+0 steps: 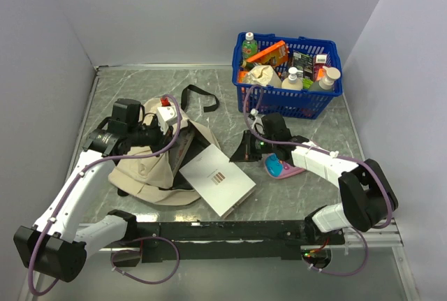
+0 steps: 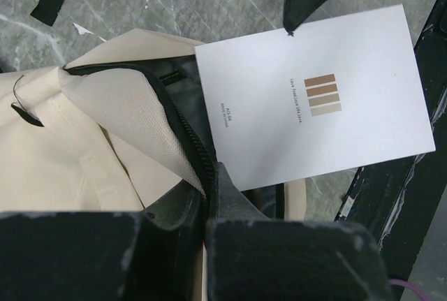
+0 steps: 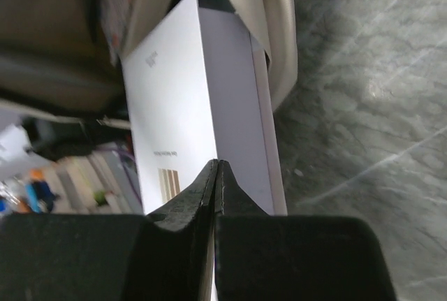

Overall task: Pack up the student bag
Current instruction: Pick up the book from the center of the board.

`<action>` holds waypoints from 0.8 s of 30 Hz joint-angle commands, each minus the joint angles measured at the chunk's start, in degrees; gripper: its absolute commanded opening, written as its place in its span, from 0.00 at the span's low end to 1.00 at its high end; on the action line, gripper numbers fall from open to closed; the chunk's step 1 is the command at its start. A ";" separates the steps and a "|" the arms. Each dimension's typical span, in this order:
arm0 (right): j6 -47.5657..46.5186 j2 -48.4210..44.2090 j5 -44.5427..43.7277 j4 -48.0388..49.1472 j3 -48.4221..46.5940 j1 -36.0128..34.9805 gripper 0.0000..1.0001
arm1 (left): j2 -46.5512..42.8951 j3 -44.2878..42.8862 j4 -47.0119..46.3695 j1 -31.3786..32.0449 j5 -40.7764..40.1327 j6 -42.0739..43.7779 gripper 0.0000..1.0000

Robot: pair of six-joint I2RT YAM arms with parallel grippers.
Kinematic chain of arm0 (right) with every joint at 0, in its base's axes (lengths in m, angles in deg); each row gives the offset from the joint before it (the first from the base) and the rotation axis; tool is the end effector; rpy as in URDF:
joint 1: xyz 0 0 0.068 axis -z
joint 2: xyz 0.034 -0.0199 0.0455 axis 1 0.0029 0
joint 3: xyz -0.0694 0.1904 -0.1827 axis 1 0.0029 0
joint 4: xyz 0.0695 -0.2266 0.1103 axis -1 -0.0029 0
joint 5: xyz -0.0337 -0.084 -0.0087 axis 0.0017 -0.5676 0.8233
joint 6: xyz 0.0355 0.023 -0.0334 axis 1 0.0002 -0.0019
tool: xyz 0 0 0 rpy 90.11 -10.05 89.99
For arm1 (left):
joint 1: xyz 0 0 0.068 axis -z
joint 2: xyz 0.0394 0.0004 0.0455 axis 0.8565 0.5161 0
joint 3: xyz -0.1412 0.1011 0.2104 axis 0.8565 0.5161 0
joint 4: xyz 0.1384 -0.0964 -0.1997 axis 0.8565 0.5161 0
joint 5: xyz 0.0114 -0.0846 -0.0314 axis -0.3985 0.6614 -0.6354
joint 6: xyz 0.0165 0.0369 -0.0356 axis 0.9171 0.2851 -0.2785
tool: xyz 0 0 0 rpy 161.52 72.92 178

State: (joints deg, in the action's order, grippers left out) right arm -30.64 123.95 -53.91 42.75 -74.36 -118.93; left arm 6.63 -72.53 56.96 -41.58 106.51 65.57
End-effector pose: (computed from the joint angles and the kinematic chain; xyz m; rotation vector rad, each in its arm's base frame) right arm 0.2371 0.1558 0.2044 -0.2349 2.4607 1.2565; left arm 0.1916 -0.0825 0.3321 1.0593 1.9382 -0.6989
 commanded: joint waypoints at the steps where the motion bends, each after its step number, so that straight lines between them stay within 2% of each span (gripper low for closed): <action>1: 11.83 -1.77 -3.74 8.92 -0.68 0.45 0.00 | -1.54 -0.87 -2.89 0.32 2.78 -0.93 0.01; 6: 13.69 -0.53 -3.99 11.22 1.07 0.10 0.00 | -1.89 -0.87 -2.80 0.32 2.69 -0.84 0.01; 9: 13.16 -3.77 -8.03 8.51 2.74 -1.66 0.00 | -1.72 -0.44 -3.15 0.32 2.78 -0.92 0.01; 13: 15.87 -8.52 -19.43 5.51 5.91 -6.22 0.00 | -1.10 -0.52 -3.77 0.24 3.13 -1.45 0.01; 15: 15.72 -8.45 -19.91 6.38 7.06 -9.03 0.00 | -0.66 -0.52 -4.29 0.23 3.57 -1.98 0.01; 16: 14.93 -7.66 -19.38 4.38 6.27 -9.30 0.10 | -0.49 -0.78 -4.30 0.23 3.57 -2.24 0.01; 17: 14.05 -6.78 -18.42 2.54 4.79 -9.48 0.26 | -0.14 -1.05 -4.21 0.23 3.75 -2.33 0.01; 18: 12.39 -5.29 -17.97 1.65 4.34 -9.48 0.50 | 0.04 -1.40 -3.95 0.23 3.83 -2.24 0.01; 20: 10.27 -4.75 -19.02 -0.91 3.46 -9.05 0.63 | 0.22 -1.58 -3.86 0.24 3.84 -2.24 0.01; 21: 7.91 -5.19 -19.98 -1.26 3.28 -8.96 0.73 | 0.22 -1.66 -3.77 0.23 3.75 -2.16 0.01; 23: 5.70 -6.06 -21.39 -1.62 3.45 -8.52 0.85 | 0.13 -1.75 -3.86 0.32 3.66 -2.33 0.01; 24: 3.43 -6.24 -20.70 -0.66 3.80 -7.30 0.97 | 0.13 -1.84 -3.77 0.24 3.66 -2.24 0.01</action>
State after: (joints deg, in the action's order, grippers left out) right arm -20.41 119.06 -72.03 43.12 -68.72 -128.05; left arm 7.33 -72.53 56.47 -41.58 106.60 64.26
